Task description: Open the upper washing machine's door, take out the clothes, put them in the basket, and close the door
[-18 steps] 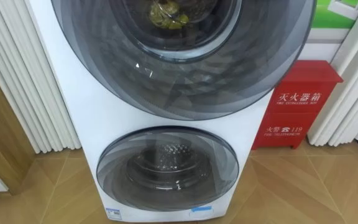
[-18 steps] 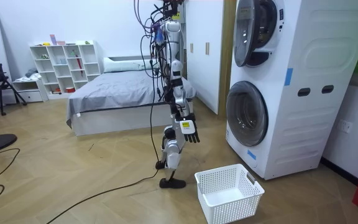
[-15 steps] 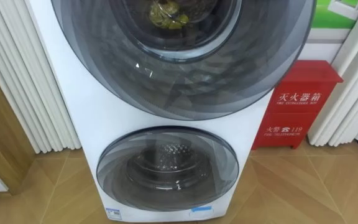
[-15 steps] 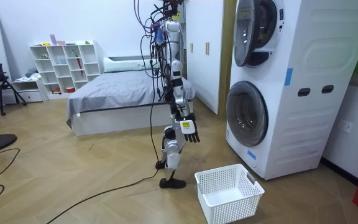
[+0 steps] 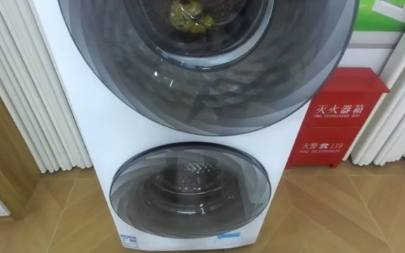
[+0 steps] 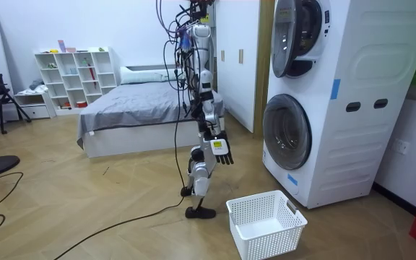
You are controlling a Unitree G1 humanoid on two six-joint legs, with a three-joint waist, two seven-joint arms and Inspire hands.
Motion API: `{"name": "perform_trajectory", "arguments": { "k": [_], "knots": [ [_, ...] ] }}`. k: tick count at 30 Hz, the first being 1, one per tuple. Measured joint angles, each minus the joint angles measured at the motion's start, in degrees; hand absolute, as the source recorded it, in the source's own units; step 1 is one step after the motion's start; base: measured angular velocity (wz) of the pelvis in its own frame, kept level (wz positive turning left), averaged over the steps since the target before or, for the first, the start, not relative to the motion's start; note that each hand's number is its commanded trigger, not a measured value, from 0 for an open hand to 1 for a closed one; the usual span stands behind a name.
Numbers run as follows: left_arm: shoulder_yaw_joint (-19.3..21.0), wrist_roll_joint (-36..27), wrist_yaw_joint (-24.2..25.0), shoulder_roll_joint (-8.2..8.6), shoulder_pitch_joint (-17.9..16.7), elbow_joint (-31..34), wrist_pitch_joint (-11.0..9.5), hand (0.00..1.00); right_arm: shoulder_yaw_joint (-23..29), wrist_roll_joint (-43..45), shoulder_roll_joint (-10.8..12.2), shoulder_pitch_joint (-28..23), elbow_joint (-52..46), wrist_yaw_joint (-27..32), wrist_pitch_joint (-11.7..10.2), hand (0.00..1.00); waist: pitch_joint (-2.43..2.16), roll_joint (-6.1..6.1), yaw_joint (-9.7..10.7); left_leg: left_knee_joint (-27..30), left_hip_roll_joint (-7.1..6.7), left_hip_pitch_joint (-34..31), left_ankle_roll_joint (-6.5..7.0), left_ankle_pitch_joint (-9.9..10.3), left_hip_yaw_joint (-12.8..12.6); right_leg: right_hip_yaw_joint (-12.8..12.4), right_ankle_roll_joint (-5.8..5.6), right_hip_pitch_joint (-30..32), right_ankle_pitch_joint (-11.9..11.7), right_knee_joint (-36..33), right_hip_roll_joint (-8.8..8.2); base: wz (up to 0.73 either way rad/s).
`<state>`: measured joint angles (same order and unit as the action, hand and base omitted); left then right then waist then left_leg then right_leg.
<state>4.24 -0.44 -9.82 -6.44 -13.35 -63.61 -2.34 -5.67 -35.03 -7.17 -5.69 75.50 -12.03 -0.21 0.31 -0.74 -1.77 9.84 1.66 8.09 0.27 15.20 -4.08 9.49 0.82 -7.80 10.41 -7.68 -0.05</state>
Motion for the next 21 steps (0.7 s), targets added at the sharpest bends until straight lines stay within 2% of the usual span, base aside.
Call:
{"name": "perform_trajectory", "arguments": {
  "k": [4,5,7,10,11,13,15,16,17,21],
  "knots": [
    [0.0,0.0,0.4,-0.08,0.2,0.5,0.0,0.00,0.2,-0.8,0.0,0.2,-0.9,0.3,0.1,0.00,-0.07,-0.15,-0.1,0.0,0.00,0.1,0.00,0.0,-0.1,-0.1,0.00,0.0,0.0,0.0,0.00,0.00],
    [0.1,0.0,0.5,-0.12,0.3,0.4,-0.1,0.00,0.7,0.4,-0.2,0.2,-2.6,0.6,0.3,0.00,-0.22,-0.39,0.0,0.0,0.00,0.1,0.02,0.0,-0.1,-0.1,0.00,-0.1,0.0,-0.1,-0.02,0.00],
    [0.2,0.1,0.6,-0.35,0.7,-0.4,-0.1,0.00,3.1,1.8,-0.4,0.2,-7.3,1.3,0.5,0.00,-0.17,-0.36,0.2,0.2,-0.02,0.2,0.03,0.0,-0.1,0.0,0.00,-0.2,0.0,-0.1,-0.09,0.00],
    [1.3,0.7,2.0,-0.85,1.0,-0.6,-0.2,0.00,5.7,1.9,-1.2,3.0,-16.0,3.5,0.4,0.00,0.10,-0.64,0.1,0.6,-0.08,0.3,0.06,0.0,-0.1,0.0,-0.01,-0.3,0.0,-0.2,-0.19,0.00],
    [1.2,0.8,2.1,-1.07,1.3,-0.5,-0.2,0.00,5.8,2.7,-2.1,4.8,-19.9,4.6,0.4,0.00,0.22,-0.56,0.1,0.8,-0.12,0.2,0.11,-0.1,-0.1,0.0,-0.01,-0.3,0.0,-0.3,-0.24,0.00],
    [1.2,1.2,2.1,-1.40,1.3,-0.5,-0.2,0.00,5.9,2.9,-3.7,7.7,-25.7,5.5,0.1,0.00,0.59,-1.21,0.1,0.9,-0.20,0.1,0.16,-0.1,-0.1,0.0,-0.01,-0.2,0.0,-0.3,-0.30,0.00],
    [1.2,1.3,2.1,-1.77,1.3,-0.3,0.0,0.00,6.5,2.5,-5.1,9.7,-32.4,6.5,-0.3,0.00,0.56,-1.23,0.0,0.9,-0.28,0.0,0.24,-0.2,0.1,0.0,-0.02,-0.3,0.0,-0.1,-0.33,0.05],
    [1.2,2.0,2.1,-2.21,1.5,0.0,0.5,0.00,6.5,2.2,-5.8,11.2,-34.8,7.3,-1.2,0.00,0.46,-1.72,-0.3,0.9,-0.29,-0.1,0.22,-0.2,0.2,0.2,-0.02,-0.3,0.0,-0.1,-0.33,0.08],
    [1.2,3.0,2.1,-2.66,1.3,0.0,1.2,0.00,6.6,2.2,-6.3,12.6,-37.2,8.3,-1.2,0.00,0.14,-2.26,-0.3,1.1,-0.28,-0.4,0.21,-0.3,0.4,0.5,-0.02,-0.2,0.0,-0.1,-0.33,0.09],
    [1.3,5.1,2.9,-3.21,1.2,-0.1,2.4,0.00,8.4,2.8,-7.1,16.1,-41.4,10.3,-1.2,0.00,-0.15,-2.72,-0.4,1.2,-0.33,-0.5,0.22,-0.3,1.1,0.8,-0.09,-0.1,-0.1,-0.4,-0.34,0.10]
  ]
}}
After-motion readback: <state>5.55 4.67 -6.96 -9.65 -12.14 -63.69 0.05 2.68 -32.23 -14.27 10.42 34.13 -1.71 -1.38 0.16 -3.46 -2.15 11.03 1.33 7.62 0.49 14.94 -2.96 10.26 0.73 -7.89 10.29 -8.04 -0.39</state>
